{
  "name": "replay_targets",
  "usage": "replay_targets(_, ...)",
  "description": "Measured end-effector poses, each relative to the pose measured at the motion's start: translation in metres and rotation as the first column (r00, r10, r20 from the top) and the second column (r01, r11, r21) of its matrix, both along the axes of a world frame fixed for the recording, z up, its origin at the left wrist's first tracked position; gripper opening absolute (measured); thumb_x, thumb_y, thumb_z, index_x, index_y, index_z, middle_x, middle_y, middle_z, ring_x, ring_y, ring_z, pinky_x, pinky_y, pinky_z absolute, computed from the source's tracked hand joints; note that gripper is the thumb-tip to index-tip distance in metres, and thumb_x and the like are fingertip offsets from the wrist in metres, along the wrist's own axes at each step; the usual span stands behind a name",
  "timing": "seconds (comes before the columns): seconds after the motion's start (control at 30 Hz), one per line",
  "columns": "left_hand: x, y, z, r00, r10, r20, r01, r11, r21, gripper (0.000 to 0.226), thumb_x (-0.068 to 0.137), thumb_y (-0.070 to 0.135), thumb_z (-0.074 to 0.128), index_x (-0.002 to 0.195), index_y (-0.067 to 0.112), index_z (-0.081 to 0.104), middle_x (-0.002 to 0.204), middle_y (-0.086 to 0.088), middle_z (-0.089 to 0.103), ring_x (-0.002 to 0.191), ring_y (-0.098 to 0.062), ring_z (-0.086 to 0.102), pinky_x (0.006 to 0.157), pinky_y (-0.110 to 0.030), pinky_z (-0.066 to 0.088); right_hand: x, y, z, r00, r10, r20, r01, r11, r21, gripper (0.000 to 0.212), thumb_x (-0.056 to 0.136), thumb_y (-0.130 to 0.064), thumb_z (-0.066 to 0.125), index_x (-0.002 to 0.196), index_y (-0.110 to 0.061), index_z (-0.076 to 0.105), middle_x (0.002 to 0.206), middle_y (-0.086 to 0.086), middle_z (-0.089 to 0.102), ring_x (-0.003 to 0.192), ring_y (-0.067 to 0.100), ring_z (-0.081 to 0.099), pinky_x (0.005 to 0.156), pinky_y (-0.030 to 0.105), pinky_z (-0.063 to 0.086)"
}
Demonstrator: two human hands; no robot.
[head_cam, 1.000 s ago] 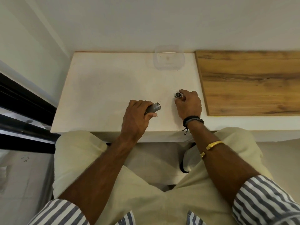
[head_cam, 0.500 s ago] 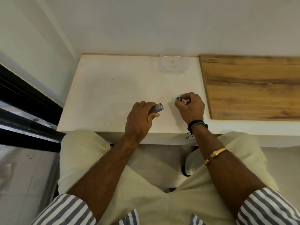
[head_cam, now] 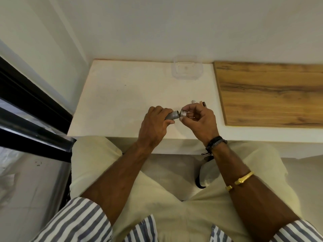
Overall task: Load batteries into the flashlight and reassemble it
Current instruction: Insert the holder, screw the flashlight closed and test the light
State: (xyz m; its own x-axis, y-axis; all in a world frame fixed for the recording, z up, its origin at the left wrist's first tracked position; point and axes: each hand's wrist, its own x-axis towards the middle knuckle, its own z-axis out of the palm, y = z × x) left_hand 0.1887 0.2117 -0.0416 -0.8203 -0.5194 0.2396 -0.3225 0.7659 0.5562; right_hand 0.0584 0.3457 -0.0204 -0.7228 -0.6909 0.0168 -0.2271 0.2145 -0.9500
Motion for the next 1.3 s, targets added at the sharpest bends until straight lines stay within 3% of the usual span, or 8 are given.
replay_targets(0.23, 0.0021, 0.0023, 0.0049, 0.998, -0.055, -0.002, 0.055, 0.998, -0.008, 0.031, 0.094, 0.024, 0.065, 0.121, 0.010, 0.065, 0.106, -0.009, 0.066, 0.096, -0.027, 0.052, 0.080, -0.042, 0.048, 0.0001, 0.0060, 0.0045, 0.996, 0.035, -0.081, -0.032, 0.999, 0.044, 0.030, 0.082, -0.005, 0.082, 0.111, -0.012, 0.077, 0.102, 0.004, 0.078, 0.095, 0.016, 0.075, 0.090, 0.033, 0.061)
replay_targets(0.43, 0.0037, 0.0033, 0.0066, 0.997, -0.072, 0.029, 0.073, 0.997, -0.004, 0.031, 0.096, 0.023, 0.063, 0.124, 0.009, 0.065, 0.110, -0.010, 0.066, 0.099, -0.027, 0.052, 0.083, -0.041, 0.048, 0.0014, 0.0078, 0.0063, 0.976, 0.077, -0.202, -0.067, 0.996, 0.055, 0.030, 0.081, -0.004, 0.082, 0.109, -0.013, 0.078, 0.102, 0.000, 0.077, 0.093, 0.008, 0.073, 0.089, 0.020, 0.057)
replay_targets(0.63, 0.0052, 0.0013, 0.0082, 0.996, -0.081, 0.038, 0.082, 0.996, -0.029, 0.028, 0.097, 0.022, 0.063, 0.121, 0.009, 0.066, 0.108, -0.010, 0.067, 0.097, -0.028, 0.052, 0.082, -0.041, 0.046, 0.0017, 0.0068, 0.0025, 0.976, 0.083, -0.201, -0.066, 0.993, 0.094, 0.030, 0.083, -0.015, 0.082, 0.113, -0.015, 0.077, 0.092, -0.005, 0.076, 0.083, 0.002, 0.071, 0.083, 0.010, 0.054)
replay_targets(0.93, 0.0046, 0.0003, 0.0073, 0.995, -0.089, 0.034, 0.090, 0.995, -0.035, 0.025, 0.096, 0.021, 0.064, 0.118, 0.010, 0.068, 0.105, -0.010, 0.068, 0.096, -0.028, 0.053, 0.081, -0.044, 0.047, 0.0031, 0.0048, -0.0009, 0.971, 0.074, -0.227, -0.052, 0.994, 0.099, 0.028, 0.086, -0.018, 0.080, 0.113, -0.012, 0.077, 0.084, -0.004, 0.074, 0.073, -0.001, 0.071, 0.077, 0.009, 0.054)
replay_targets(1.07, 0.0051, -0.0010, 0.0076, 0.993, -0.112, 0.045, 0.114, 0.992, -0.048, 0.024, 0.096, 0.017, 0.062, 0.118, 0.009, 0.067, 0.103, -0.010, 0.067, 0.095, -0.028, 0.052, 0.078, -0.042, 0.046, 0.0046, 0.0039, 0.0010, 0.960, 0.070, -0.270, -0.049, 0.995, 0.082, 0.027, 0.084, -0.014, 0.081, 0.111, -0.011, 0.077, 0.090, 0.002, 0.075, 0.078, 0.014, 0.070, 0.080, 0.018, 0.057)
replay_targets(1.3, 0.0066, -0.0042, 0.0054, 0.983, -0.166, 0.082, 0.166, 0.986, 0.003, 0.020, 0.099, 0.017, 0.057, 0.115, 0.008, 0.065, 0.101, -0.008, 0.066, 0.091, -0.023, 0.048, 0.078, -0.038, 0.045, 0.0040, 0.0054, -0.0001, 0.939, 0.117, -0.323, -0.107, 0.993, 0.049, 0.027, 0.081, -0.006, 0.083, 0.107, -0.010, 0.078, 0.099, -0.004, 0.072, 0.088, 0.000, 0.067, 0.083, 0.009, 0.052)
